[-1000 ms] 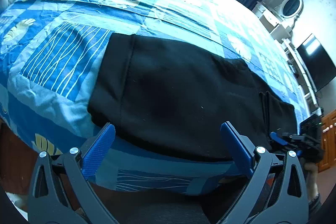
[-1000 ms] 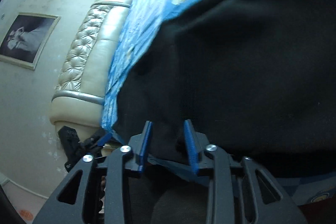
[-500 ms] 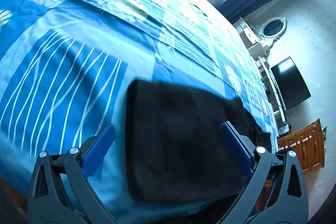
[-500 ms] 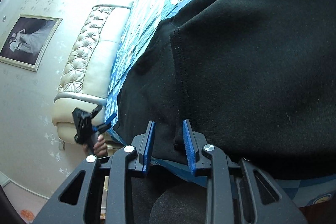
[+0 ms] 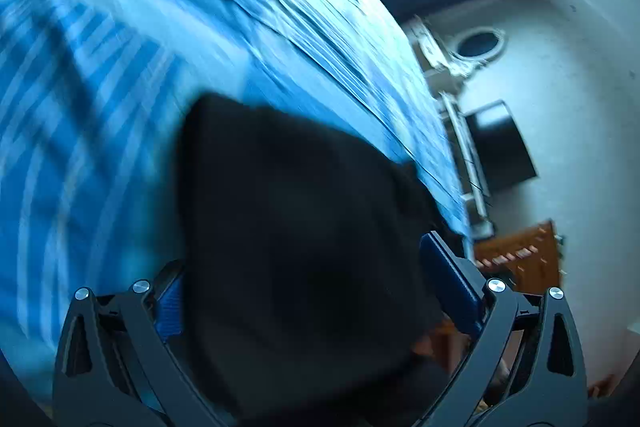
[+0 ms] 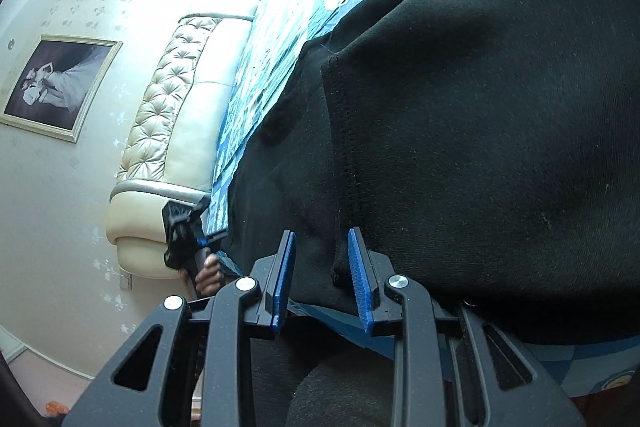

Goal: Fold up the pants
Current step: 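Grasp the end of the black pants with the left gripper, then lift the pants end and fold it over the pants with the left gripper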

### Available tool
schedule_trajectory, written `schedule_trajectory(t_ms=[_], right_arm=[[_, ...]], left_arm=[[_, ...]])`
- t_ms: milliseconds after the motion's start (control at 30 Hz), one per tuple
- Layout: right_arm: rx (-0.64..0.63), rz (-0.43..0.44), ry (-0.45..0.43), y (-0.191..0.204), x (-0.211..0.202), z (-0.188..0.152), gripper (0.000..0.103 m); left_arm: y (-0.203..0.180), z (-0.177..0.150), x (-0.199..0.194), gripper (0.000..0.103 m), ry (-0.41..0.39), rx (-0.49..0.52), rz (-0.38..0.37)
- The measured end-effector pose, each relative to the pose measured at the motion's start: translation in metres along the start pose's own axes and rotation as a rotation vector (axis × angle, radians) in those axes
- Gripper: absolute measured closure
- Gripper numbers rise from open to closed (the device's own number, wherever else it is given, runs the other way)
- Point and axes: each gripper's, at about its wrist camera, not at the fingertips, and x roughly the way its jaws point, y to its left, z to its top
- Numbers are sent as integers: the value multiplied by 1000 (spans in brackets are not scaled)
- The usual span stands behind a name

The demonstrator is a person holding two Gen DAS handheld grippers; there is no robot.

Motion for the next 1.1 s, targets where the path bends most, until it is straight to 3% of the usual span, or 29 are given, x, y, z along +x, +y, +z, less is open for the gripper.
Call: schedule_trajectory(t_ms=[133,300,400,467,533,567,633,667,700,767,833,900,967,1100], right_arm=[[-1,2,-4,-3,-2,0,75],[0,0,-9,-3,-4,0,74],[2,2,-12,-3,-5,-1,74],[1,2,-13,-4,-5,-1,74],[0,1,-14,-4,-6,-1,74],[0,1,-15,-3,-6,-2,74],[0,1,-18,-3,-6,-3,74],[-1,1,-18,-3,-6,-3,73],[-2,2,-19,-2,-6,-3,72],[-5,16,-19,-1,-7,-3,65],[-15,28,-20,5,-8,-3,53],[-41,33,-24,17,-9,-4,34],[-85,-8,-31,28,-9,-4,28],[-166,-102,-45,43,-12,-6,27]], left_arm=[[-12,-21,4,3,21,30,33],[-9,-20,3,3,0,-50,21],[-2,-16,3,9,5,-103,12],[1,-17,1,18,12,-117,24],[5,-17,1,40,31,-125,71],[7,-17,0,45,37,-130,86],[14,-16,-1,71,42,-154,101],[19,-16,-2,79,45,-171,107],[26,-16,-4,85,49,-186,95],[30,-18,-7,89,38,-208,60],[23,-19,-9,90,24,-176,78],[13,-18,-12,90,13,-147,95],[3,-15,-17,90,1,-135,89],[-27,-9,-26,90,-15,-96,97]])
